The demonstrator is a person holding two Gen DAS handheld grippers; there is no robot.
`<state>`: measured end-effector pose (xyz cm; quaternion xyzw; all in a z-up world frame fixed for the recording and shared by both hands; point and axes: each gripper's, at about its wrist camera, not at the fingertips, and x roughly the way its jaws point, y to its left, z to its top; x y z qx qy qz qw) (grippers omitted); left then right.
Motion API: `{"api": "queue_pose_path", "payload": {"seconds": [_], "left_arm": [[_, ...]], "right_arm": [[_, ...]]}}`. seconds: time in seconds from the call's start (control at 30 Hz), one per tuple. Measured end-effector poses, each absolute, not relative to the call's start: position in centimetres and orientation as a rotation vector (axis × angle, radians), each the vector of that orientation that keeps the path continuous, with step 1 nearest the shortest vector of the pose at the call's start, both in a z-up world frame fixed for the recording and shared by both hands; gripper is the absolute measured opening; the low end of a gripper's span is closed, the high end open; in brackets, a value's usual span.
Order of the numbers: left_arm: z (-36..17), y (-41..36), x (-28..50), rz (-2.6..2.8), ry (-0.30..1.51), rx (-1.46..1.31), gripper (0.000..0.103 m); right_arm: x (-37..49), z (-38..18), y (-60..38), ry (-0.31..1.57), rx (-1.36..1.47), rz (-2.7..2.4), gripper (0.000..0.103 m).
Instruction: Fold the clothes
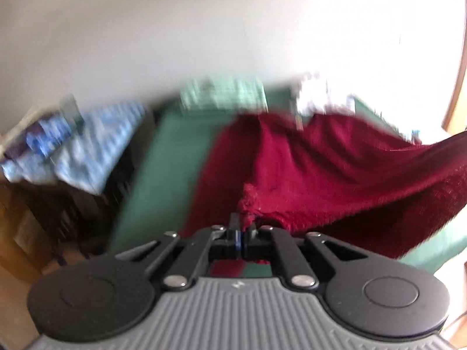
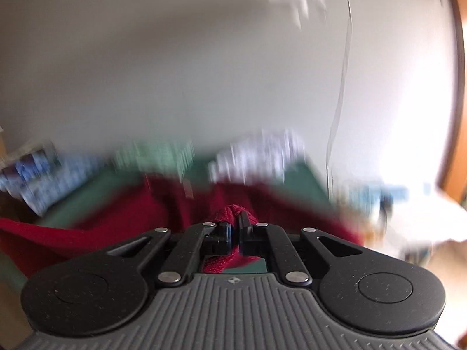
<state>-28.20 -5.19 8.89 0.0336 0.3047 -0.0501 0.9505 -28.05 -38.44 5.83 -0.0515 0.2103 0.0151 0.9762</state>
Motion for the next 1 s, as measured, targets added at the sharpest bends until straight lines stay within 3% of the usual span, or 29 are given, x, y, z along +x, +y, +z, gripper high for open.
{"api": "queue_pose_path", "payload": {"seconds": [0.1,0.37,0.63,0.83,1.0], "left_arm": [[7.5,-5.1,-29.2,-0.108,0.691,0.056,0.005],[-1.0,-6.6,-31.7,-0.121,0.969,0.030,0.005],[-2.9,-6.6,-32.2,-0.059,0.996,0.136,0.007],[-4.7,-4.6,-33.7,0.012,1.084,0.285,0.010],[-0.9,-6.3,-32.3,-0.073,0.950,0.247,0.011]], "right_arm": [[-29.1,7.7,-38.5,0.387,-0.135,0.054,0.004],[-30.6,-2.2,-37.9,0.751,-0.136,0.084,0.004],[-30.8,-6.0,-37.7,0.887,-0.260,0.124,0.005],[-32.4,-5.9,-38.6,0.990,-0.234,0.270,0.015],[-31.8,-2.0,-40.8,0.855,-0.064,0.279,0.017]]}}
